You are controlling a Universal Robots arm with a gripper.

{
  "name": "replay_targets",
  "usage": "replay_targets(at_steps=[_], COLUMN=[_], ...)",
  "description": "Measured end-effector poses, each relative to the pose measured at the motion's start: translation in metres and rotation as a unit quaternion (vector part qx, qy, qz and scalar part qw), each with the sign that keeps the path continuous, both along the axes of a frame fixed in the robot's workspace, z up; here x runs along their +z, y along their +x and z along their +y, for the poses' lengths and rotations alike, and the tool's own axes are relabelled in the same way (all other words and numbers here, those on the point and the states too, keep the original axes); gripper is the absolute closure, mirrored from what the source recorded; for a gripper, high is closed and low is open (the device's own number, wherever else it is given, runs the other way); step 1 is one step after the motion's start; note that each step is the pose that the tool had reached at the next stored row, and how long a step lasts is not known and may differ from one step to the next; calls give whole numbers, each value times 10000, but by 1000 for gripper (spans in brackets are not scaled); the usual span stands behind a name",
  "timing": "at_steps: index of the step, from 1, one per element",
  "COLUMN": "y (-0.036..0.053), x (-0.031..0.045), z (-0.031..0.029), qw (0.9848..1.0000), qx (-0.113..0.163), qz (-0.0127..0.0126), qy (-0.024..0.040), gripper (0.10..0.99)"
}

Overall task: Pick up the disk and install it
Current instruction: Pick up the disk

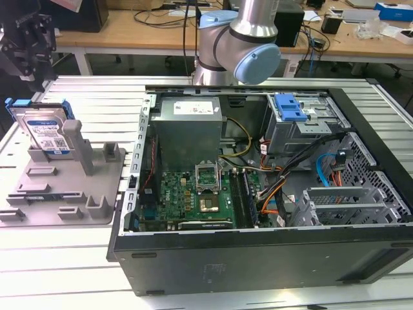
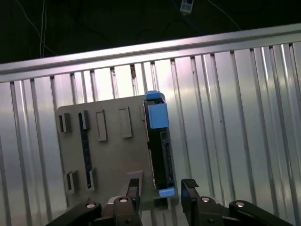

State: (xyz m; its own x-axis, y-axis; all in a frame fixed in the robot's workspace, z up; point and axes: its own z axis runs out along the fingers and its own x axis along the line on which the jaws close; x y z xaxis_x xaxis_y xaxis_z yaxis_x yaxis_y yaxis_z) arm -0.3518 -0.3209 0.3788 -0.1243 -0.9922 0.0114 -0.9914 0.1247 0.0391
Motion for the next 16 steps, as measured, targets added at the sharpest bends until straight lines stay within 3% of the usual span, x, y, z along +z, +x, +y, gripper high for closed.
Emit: replay_targets(at_steps=[5,12,16], y=[0,-9,-142], x=[-1,-3,-10], z=[2,4,29], qw=[9996,9995,9995], qx=[298,327,328], qz=[-7,-9,-13], qy=[0,-1,-1], gripper=[604,604,604])
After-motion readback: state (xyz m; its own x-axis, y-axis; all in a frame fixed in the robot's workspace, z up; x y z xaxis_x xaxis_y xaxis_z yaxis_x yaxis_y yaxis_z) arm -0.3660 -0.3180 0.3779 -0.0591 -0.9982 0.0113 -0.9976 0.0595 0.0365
